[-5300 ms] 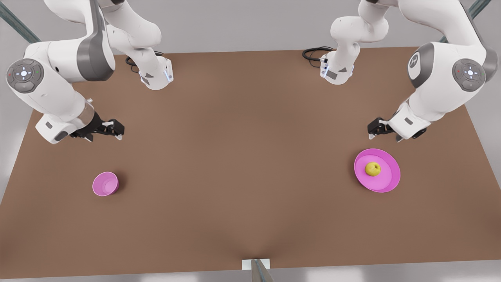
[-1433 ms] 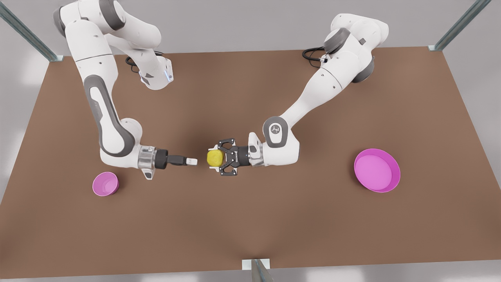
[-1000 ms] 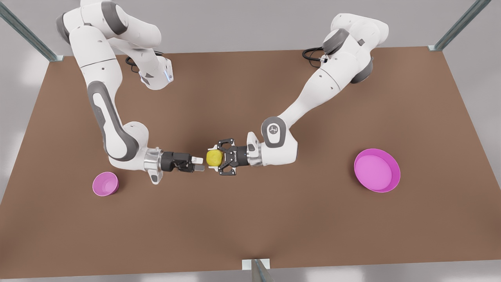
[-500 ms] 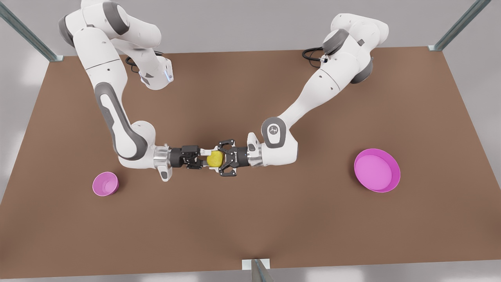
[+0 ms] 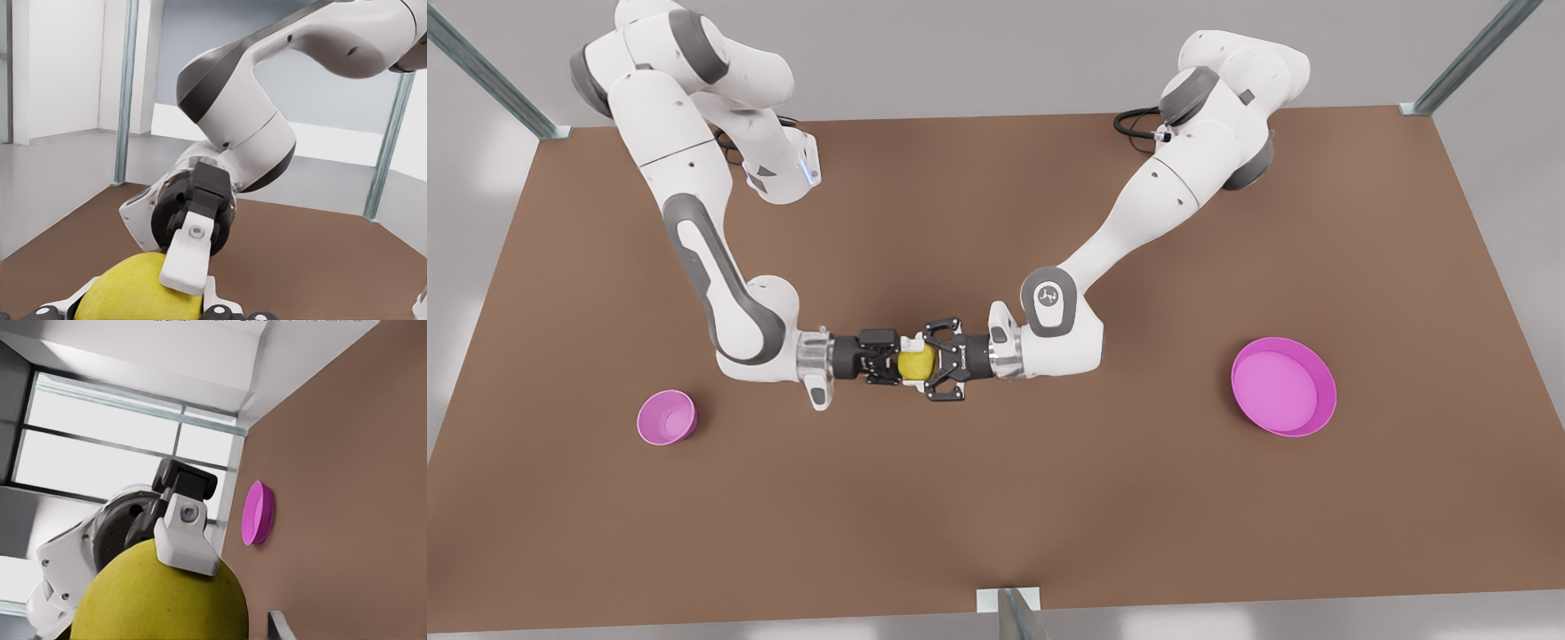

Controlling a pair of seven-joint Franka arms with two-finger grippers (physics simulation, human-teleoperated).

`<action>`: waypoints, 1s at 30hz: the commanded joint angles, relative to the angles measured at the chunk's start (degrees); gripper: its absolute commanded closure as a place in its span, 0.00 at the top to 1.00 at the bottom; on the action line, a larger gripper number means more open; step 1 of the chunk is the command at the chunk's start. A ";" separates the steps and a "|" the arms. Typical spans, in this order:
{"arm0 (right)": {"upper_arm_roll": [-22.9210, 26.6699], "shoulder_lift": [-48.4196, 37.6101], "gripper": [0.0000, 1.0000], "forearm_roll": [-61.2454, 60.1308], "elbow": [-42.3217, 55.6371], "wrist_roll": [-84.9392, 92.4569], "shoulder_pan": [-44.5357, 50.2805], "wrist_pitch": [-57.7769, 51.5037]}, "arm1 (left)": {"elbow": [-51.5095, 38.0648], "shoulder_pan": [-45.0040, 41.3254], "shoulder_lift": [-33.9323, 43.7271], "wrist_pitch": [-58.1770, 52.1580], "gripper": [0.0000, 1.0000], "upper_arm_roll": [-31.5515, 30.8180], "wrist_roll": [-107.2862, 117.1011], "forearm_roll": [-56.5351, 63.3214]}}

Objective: Use the left arm to pick up the apple from the plate, transfer it to the gripper of the right arm, and then use the right arm to place it into the bowl

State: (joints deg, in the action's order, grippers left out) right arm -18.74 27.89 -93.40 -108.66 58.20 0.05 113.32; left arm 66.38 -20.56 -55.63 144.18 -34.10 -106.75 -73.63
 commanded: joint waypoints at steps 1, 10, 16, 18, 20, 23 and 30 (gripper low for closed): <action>-0.07 -0.03 1.00 -2.48 0.29 2.53 0.13 1.73 | -0.03 0.00 0.17 -0.48 0.63 0.00 0.05 0.25; 0.02 -0.03 0.71 -3.63 0.73 3.06 1.36 3.93 | -0.03 -0.09 0.08 -0.21 0.64 0.00 0.05 0.25; 0.02 -0.03 0.71 -3.54 0.73 3.14 1.27 3.93 | 0.15 0.09 -0.01 -0.30 0.99 0.00 1.02 -1.07; 0.02 -0.03 0.71 -3.28 0.73 3.14 1.18 3.84 | 0.15 0.09 -0.01 -0.30 0.99 0.00 1.02 -1.07; 0.02 -0.20 0.71 -2.84 0.38 3.41 0.57 3.31 | 0.41 0.26 -0.01 -0.30 0.99 0.00 1.02 -1.07; 0.02 -0.64 0.71 -0.29 -0.59 3.58 -1.54 1.65 | 1.99 2.46 0.69 -0.48 0.99 0.00 0.84 -0.46; 0.11 -1.52 0.71 7.88 -2.17 3.49 -7.34 1.73 | 8.32 39.02 13.87 -46.52 1.00 -0.53 61.13 69.58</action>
State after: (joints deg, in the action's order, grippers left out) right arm -18.62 26.40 -89.48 -110.81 61.07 -6.51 115.26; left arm 75.49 14.55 -42.11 122.84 -34.19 -95.78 -31.83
